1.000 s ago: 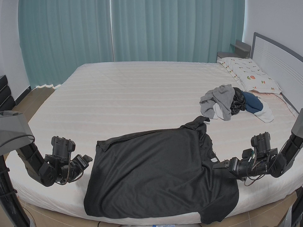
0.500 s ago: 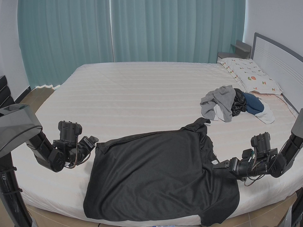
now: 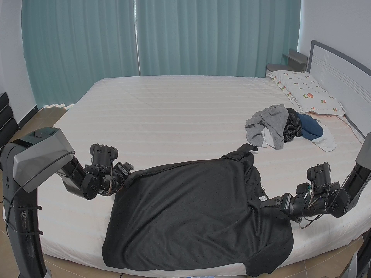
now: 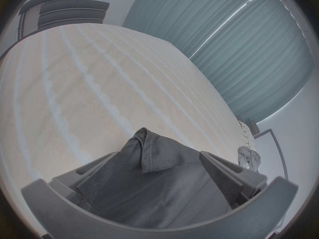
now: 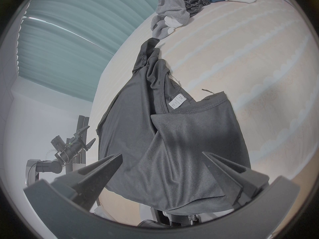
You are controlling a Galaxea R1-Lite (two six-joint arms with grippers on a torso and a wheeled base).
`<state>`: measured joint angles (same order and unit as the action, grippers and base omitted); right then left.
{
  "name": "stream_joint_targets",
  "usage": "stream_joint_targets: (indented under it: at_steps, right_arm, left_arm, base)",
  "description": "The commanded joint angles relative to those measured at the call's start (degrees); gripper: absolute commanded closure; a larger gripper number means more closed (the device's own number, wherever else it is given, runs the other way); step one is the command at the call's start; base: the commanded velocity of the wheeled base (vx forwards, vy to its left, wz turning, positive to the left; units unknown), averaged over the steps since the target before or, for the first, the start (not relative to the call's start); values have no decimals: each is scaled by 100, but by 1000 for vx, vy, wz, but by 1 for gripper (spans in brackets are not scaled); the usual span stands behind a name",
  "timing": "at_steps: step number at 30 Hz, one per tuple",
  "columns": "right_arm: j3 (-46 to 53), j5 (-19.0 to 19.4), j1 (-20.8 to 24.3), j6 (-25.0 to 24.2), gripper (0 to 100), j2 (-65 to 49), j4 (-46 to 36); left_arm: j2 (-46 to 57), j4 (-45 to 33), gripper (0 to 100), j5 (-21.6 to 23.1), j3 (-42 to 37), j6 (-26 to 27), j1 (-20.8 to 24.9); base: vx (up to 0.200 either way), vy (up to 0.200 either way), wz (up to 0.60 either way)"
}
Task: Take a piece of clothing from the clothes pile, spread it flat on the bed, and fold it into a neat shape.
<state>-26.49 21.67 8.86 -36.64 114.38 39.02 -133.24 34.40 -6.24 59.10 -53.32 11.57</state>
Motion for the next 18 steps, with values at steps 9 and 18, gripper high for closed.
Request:
stream_joint_targets:
  at_steps: [9, 18]
  right_arm:
    - [-49, -14, -25, 8, 0, 75, 9]
    - [-506, -32, -86, -18, 0, 154, 9]
  left_arm:
    - [-299, -48, 100, -70, 462, -196, -49]
    - [-325, -30, 100, -237, 1025, -205, -489]
  base:
    - [0, 0, 0]
    - [0, 0, 0]
